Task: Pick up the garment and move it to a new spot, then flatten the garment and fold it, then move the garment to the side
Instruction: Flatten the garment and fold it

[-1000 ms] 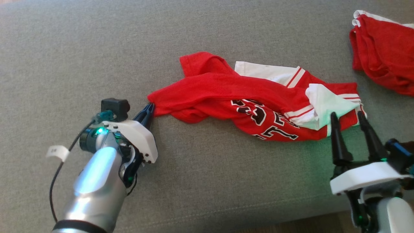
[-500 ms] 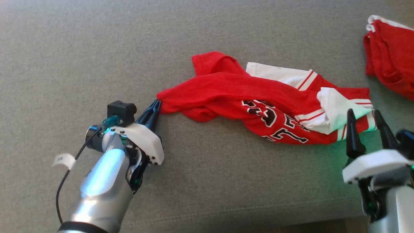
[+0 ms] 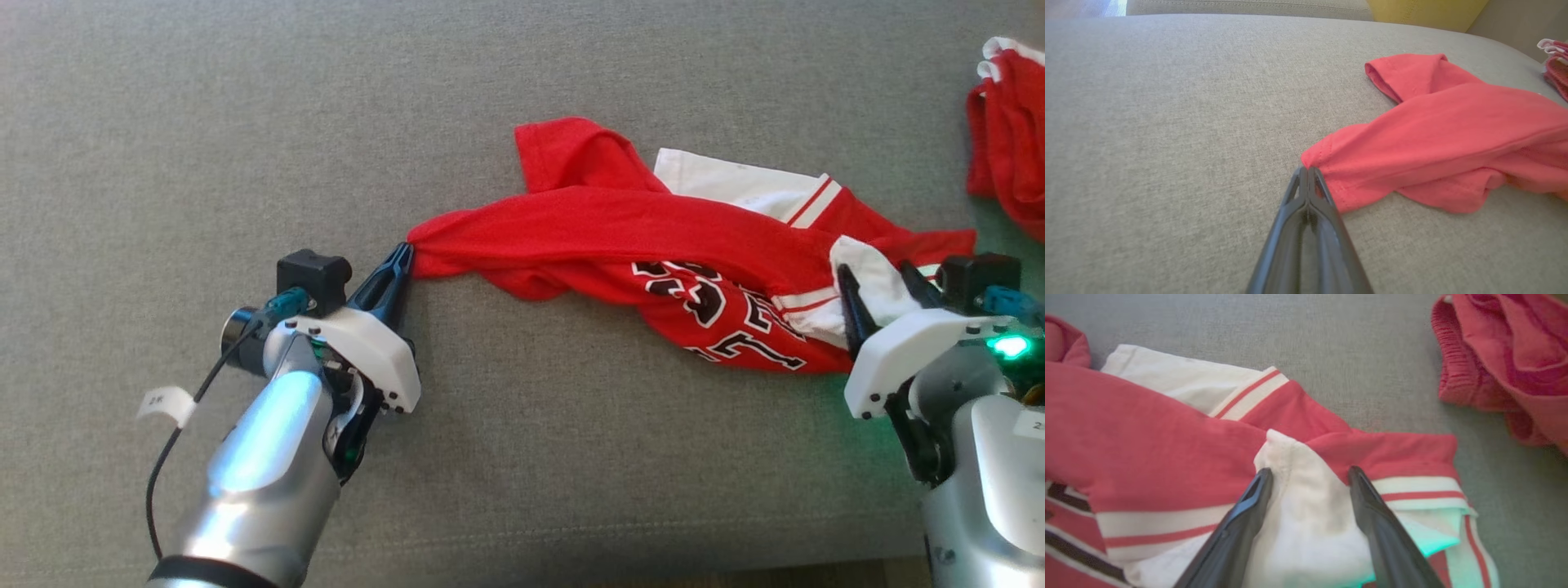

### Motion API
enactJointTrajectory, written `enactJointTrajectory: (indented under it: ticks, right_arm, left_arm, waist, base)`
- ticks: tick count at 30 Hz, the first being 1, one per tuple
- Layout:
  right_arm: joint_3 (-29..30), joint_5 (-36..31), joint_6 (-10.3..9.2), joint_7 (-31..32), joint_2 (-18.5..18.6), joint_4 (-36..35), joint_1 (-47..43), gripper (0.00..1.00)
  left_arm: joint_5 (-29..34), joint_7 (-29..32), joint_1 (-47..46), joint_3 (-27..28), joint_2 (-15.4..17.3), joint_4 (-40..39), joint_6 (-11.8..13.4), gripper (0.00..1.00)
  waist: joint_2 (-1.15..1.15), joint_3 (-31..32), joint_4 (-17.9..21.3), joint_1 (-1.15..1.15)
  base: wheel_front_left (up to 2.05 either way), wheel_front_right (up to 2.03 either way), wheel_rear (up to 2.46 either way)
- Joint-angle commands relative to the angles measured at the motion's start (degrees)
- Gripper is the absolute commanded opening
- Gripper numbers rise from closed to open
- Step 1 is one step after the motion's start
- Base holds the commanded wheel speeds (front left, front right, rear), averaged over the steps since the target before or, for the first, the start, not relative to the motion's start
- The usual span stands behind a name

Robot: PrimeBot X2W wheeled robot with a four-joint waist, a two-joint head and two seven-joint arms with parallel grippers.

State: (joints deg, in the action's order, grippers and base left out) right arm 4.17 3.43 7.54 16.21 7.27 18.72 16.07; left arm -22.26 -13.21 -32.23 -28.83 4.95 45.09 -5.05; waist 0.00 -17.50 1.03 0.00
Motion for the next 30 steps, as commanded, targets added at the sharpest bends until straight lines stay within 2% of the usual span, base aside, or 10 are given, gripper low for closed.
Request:
enactJointTrajectory:
  ticks: [1, 2, 8, 16, 25, 30]
  right_arm:
    - [-0.79, -0.43, -0.05, 0.56, 0.44, -1.36, 1.46, 0.31]
    - [-0.61, -0.36, -0.05, 0.6, 0.33, -1.33, 1.5, 0.0]
    - [1.4, -0.55, -0.05, -3.19, -0.91, -4.98, 0.14, 0.0]
    - [3.66, 0.29, -0.05, -7.48, -3.05, -15.53, -3.22, 0.0]
    - [6.07, 1.16, -0.05, -9.12, -2.65, -30.92, -2.21, 0.0]
    - [7.67, 1.61, -0.05, -8.31, -1.32, -39.9, -0.7, 0.0]
  left_arm:
    - [0.13, -0.71, -2.12, 1.6, 0.97, -1.5, 0.21, 0.0]
    - [0.07, -0.75, -2.14, 1.58, 0.95, -1.5, 0.23, 0.0]
    - [0.17, -1.2, -1.88, 1.66, 1.33, -2.31, 0.83, 0.0]
    - [0.08, -1.69, 0.71, 3.89, 3.55, -8.79, 2.64, 0.0]
    - [0.76, -1.55, 4.89, 7.68, 8.43, -28.71, 5.88, 0.0]
    - [1.43, 1.75, 6.24, 9.85, 12.04, -43.39, 8.54, 0.0]
  waist:
    - [0.0, -0.08, -0.17, 0.0]
    - [0.0, -0.13, -0.22, 0.0]
    - [0.0, 0.28, 0.16, 0.0]
    - [0.0, 3.12, 1.66, 0.0]
    - [0.0, 9.07, 1.09, 0.0]
    - [0.0, 11.74, -0.15, 0.0]
  base:
    - [0.0, 0.0, 0.0]
    - [0.0, 0.0, 0.0]
    - [0.0, 0.0, 0.0]
    - [0.0, 0.0, 0.0]
    - [0.0, 0.0, 0.0]
    - [0.0, 0.0, 0.0]
